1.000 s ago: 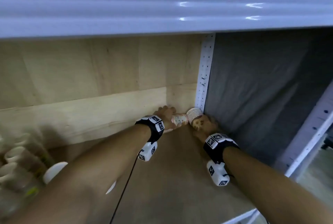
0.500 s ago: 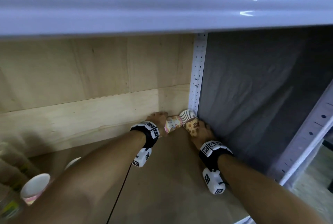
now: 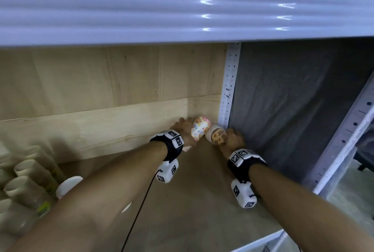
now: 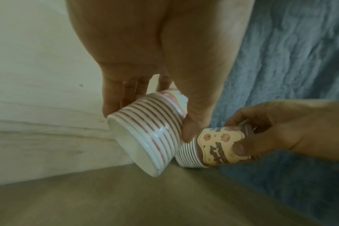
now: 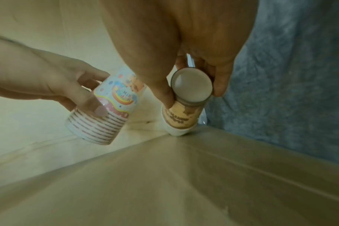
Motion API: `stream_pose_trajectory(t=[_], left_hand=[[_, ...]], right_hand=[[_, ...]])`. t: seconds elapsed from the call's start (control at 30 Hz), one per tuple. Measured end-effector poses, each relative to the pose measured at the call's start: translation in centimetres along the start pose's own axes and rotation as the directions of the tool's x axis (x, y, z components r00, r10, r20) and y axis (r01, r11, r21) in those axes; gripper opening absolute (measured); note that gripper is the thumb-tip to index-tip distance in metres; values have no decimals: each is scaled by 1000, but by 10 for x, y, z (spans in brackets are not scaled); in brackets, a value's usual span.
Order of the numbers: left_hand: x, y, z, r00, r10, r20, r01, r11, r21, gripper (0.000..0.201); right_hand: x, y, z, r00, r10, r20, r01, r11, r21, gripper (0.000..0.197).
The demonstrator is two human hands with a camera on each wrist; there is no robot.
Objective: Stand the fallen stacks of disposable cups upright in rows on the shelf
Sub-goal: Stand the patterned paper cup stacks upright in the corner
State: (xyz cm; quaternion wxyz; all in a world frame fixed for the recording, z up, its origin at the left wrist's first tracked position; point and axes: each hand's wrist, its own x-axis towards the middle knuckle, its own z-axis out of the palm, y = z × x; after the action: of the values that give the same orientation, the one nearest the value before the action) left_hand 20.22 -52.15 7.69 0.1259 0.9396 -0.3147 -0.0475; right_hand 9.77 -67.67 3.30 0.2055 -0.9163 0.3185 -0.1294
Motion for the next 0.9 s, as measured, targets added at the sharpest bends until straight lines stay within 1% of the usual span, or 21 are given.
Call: stream_pose_trajectory(t=[0.13, 0.17, 0.23, 0.27, 0.3, 0.37, 0.4, 0.43, 0.53, 0.57, 0.7, 0.8, 0.9], left_hand=[[-26, -2, -8, 999, -34, -19, 29, 979, -202, 85], [-32, -4, -9, 999, -41, -23, 34, 966, -258, 83], [-46, -7, -10, 998, -48, -41, 32, 941, -336, 81], [-54, -10, -10, 998, -51, -49, 29, 933, -359, 81], [-60, -12, -8, 997, -54, -59, 28, 926, -376, 81], [-74, -17, -4, 995, -67, -74, 32, 915, -403, 81], [-80, -19, -1, 994, -77, -79, 36, 906, -422, 80], [-85, -21, 2, 993, -87, -84, 41, 895, -445, 79], [-99, -26, 12, 992, -103, -69, 58, 878, -475, 80], [-102, -28, 15, 993, -102, -60, 62, 879, -473, 80], [-114, -32, 28, 993, -113, -42, 81, 887, -454, 76], [-119, -32, 36, 992, -124, -29, 96, 880, -466, 75], [-120, -34, 40, 992, -129, -15, 105, 867, -487, 76]], right_hand=[[-15, -18, -17, 999, 13, 42, -15, 999, 40, 44], [-21, -26, -21, 999, 17, 42, -19, 998, 52, 40], [-34, -37, -28, 998, 44, -42, -39, 993, 107, 30], [-39, -43, -31, 998, 27, -52, -22, 995, 96, 31], [-46, -48, -34, 1000, 8, -23, -6, 998, 70, 35], [-62, -58, -42, 996, -79, 39, 79, 997, -5, 51], [-68, -60, -46, 993, -107, 47, 108, 994, -22, 56], [-72, -64, -47, 990, -124, 67, 128, 990, -60, 56], [-80, -74, -47, 982, -153, 113, 168, 977, -134, 48], [-83, -76, -46, 980, -159, 118, 175, 974, -142, 48], [-85, -74, -40, 956, -190, 224, 231, 958, -170, 54], [-89, -76, -41, 945, -204, 255, 257, 946, -199, 46], [-91, -79, -40, 944, -195, 266, 254, 945, -206, 57]])
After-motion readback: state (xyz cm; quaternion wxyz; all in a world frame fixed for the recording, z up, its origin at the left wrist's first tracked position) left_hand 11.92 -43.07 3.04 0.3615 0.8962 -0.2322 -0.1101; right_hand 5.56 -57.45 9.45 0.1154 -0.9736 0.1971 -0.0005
